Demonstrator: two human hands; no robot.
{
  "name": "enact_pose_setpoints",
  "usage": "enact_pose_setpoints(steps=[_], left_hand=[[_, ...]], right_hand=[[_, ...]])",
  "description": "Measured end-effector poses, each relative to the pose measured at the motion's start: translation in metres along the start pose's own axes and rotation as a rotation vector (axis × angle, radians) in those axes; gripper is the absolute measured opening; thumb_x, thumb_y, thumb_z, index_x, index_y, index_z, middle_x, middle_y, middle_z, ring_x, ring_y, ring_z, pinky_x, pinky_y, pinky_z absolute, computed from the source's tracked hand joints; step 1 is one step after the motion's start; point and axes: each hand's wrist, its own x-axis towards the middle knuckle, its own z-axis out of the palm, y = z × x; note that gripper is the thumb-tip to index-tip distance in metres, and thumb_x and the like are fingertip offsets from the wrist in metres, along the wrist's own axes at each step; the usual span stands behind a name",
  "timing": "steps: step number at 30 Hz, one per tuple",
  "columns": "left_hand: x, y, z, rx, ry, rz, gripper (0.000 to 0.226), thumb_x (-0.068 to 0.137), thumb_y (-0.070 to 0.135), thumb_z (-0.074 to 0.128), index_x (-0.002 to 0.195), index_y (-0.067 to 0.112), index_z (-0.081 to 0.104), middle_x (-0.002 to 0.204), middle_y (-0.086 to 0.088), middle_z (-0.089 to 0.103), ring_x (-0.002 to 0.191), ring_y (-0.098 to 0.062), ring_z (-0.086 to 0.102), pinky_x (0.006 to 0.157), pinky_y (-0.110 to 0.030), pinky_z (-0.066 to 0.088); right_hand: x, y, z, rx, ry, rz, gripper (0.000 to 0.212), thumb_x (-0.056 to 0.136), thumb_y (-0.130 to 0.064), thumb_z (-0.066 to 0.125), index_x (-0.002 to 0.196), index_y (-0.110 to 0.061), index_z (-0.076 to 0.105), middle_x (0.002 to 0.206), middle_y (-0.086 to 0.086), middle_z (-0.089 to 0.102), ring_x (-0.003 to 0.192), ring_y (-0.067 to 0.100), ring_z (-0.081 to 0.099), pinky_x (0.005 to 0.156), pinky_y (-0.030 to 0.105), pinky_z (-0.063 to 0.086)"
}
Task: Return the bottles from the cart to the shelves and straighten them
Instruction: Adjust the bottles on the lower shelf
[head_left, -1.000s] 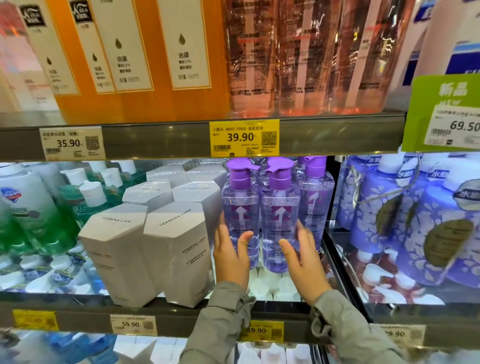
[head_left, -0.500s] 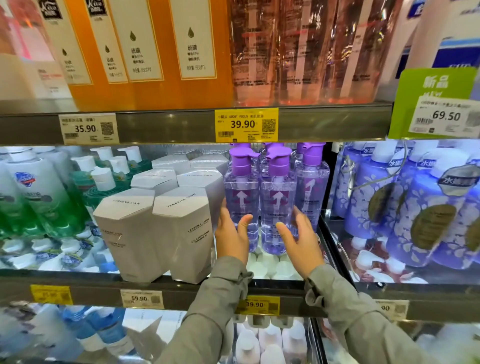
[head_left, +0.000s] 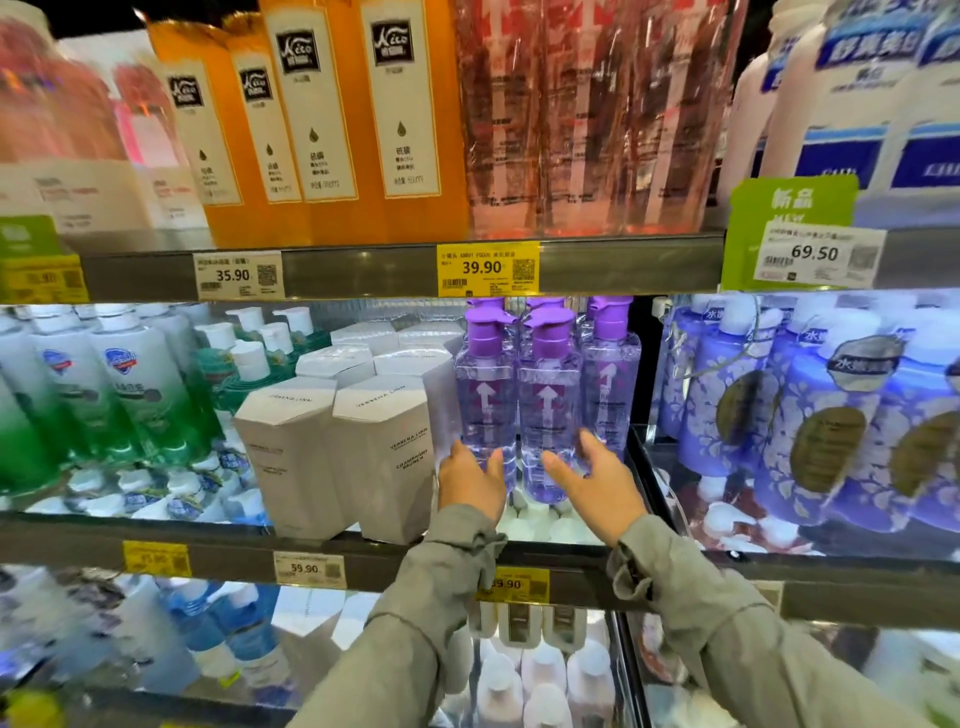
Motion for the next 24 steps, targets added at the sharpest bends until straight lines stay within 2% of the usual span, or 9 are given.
enact_pose_setpoints(steps=[2, 5, 8, 9, 12, 16, 21, 24], left_hand=[[-0.009, 0.002, -0.005, 0.038, -0.037, 0.005, 0.045, 0.096, 0.026, 0.051, 0.130, -0.001, 0.042, 0.131, -0.022, 0.050, 0.121, -0.035, 0.048, 0.098, -0.037, 0.038], [-0.021, 0.011, -0.024, 0.158, -0.152, 0.000, 0.040, 0.096, 0.031, 0.052, 0.126, 0.005, 0.047, 0.124, -0.017, 0.057, 0.115, -0.030, 0.054, 0.095, -0.032, 0.041], [-0.031, 0.019, -0.042, 0.265, -0.273, 0.006, 0.040, 0.095, 0.036, 0.052, 0.122, 0.006, 0.053, 0.095, -0.014, 0.065, 0.098, -0.025, 0.060, 0.091, -0.031, 0.045], [-0.035, 0.021, -0.047, 0.283, -0.290, 0.001, 0.042, 0.095, 0.037, 0.052, 0.122, 0.006, 0.053, 0.096, -0.014, 0.065, 0.098, -0.025, 0.060, 0.091, -0.032, 0.045], [-0.043, 0.019, -0.057, 0.305, -0.265, -0.031, 0.049, 0.092, 0.041, 0.055, 0.124, 0.005, 0.051, 0.121, -0.016, 0.062, 0.112, -0.030, 0.059, 0.092, -0.033, 0.045], [-0.056, 0.010, -0.073, 0.311, -0.217, -0.020, 0.049, 0.088, 0.045, 0.060, 0.121, 0.008, 0.054, 0.120, -0.012, 0.063, 0.109, -0.028, 0.060, 0.092, -0.032, 0.047], [-0.076, -0.007, -0.102, 0.338, -0.210, -0.056, 0.046, 0.087, 0.039, 0.064, 0.122, 0.011, 0.054, 0.123, -0.009, 0.059, 0.111, -0.023, 0.056, 0.089, -0.025, 0.041], [-0.087, -0.023, -0.124, 0.325, -0.206, -0.114, 0.046, 0.084, 0.038, 0.067, 0.120, 0.011, 0.054, 0.119, -0.009, 0.060, 0.097, -0.023, 0.057, 0.090, -0.029, 0.045]], right_hand=[[-0.008, -0.005, -0.003, -0.001, 0.036, -0.009, 0.057, 0.093, -0.026, 0.059, 0.141, -0.003, 0.037, 0.145, 0.011, 0.043, 0.133, 0.025, 0.041, 0.107, 0.030, 0.034], [-0.016, -0.015, -0.006, -0.136, 0.014, 0.003, 0.056, 0.092, -0.029, 0.060, 0.137, 0.000, 0.042, 0.140, 0.016, 0.047, 0.128, 0.029, 0.045, 0.105, 0.034, 0.036], [-0.023, -0.026, -0.010, -0.213, -0.062, -0.023, 0.057, 0.092, -0.033, 0.060, 0.135, 0.000, 0.045, 0.139, 0.016, 0.048, 0.126, 0.028, 0.046, 0.103, 0.034, 0.037], [-0.025, -0.029, -0.012, -0.217, -0.080, -0.038, 0.055, 0.092, -0.033, 0.060, 0.133, 0.000, 0.046, 0.137, 0.016, 0.049, 0.125, 0.028, 0.047, 0.103, 0.035, 0.038], [-0.033, -0.035, -0.014, -0.249, -0.124, -0.090, 0.047, 0.090, -0.032, 0.062, 0.125, -0.002, 0.054, 0.127, 0.015, 0.056, 0.117, 0.027, 0.052, 0.098, 0.036, 0.042], [-0.043, -0.037, -0.009, -0.204, -0.159, -0.139, 0.032, 0.086, -0.027, 0.067, 0.111, -0.008, 0.061, 0.111, 0.010, 0.062, 0.096, 0.019, 0.055, 0.085, 0.025, 0.042], [-0.053, -0.050, 0.009, -0.196, -0.251, -0.215, 0.022, 0.080, -0.022, 0.074, 0.097, -0.010, 0.066, 0.090, 0.008, 0.063, 0.087, 0.020, 0.058, 0.082, 0.029, 0.046], [-0.060, -0.060, 0.028, -0.210, -0.333, -0.251, 0.024, 0.079, -0.018, 0.075, 0.098, -0.007, 0.066, 0.085, 0.008, 0.062, 0.083, 0.019, 0.058, 0.076, 0.026, 0.046]])
